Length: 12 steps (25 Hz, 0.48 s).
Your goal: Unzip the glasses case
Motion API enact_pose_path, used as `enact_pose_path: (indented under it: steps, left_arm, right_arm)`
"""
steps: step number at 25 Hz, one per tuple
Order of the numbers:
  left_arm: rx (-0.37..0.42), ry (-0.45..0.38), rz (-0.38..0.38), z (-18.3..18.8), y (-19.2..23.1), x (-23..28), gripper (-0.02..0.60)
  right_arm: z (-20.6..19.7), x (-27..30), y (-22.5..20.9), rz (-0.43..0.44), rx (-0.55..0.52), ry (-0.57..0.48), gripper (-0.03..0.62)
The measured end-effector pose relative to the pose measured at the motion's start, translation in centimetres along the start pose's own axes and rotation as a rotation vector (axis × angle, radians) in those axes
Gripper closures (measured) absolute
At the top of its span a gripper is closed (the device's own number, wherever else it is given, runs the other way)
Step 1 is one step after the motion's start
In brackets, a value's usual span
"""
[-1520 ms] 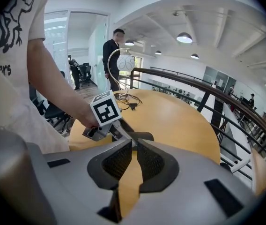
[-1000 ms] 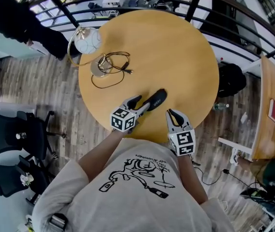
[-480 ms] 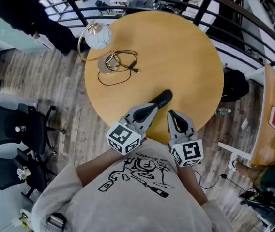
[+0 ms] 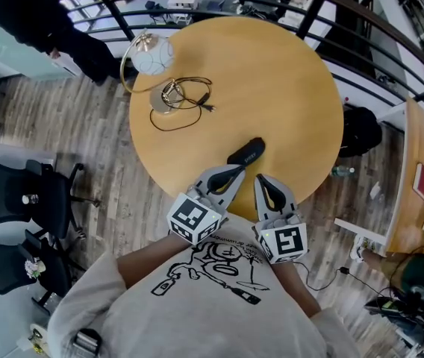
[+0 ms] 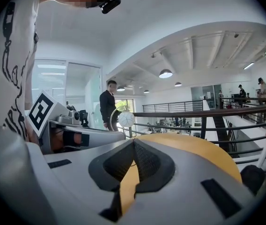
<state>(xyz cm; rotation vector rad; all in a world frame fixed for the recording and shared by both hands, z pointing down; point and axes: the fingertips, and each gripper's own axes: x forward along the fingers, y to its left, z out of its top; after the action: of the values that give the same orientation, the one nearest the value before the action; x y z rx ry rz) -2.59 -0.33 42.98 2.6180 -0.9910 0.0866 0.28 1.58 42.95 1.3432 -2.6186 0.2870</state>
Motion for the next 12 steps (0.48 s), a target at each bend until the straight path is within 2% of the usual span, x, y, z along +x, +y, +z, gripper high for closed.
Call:
enact_pose_path:
  steps: [12]
  left_arm:
    - [-0.005,0.021,0.005,-0.39,0.46,0.38,0.572]
  right_arm:
    - [0.1,0.43,0.11,0.018,0.0,0.001,0.572]
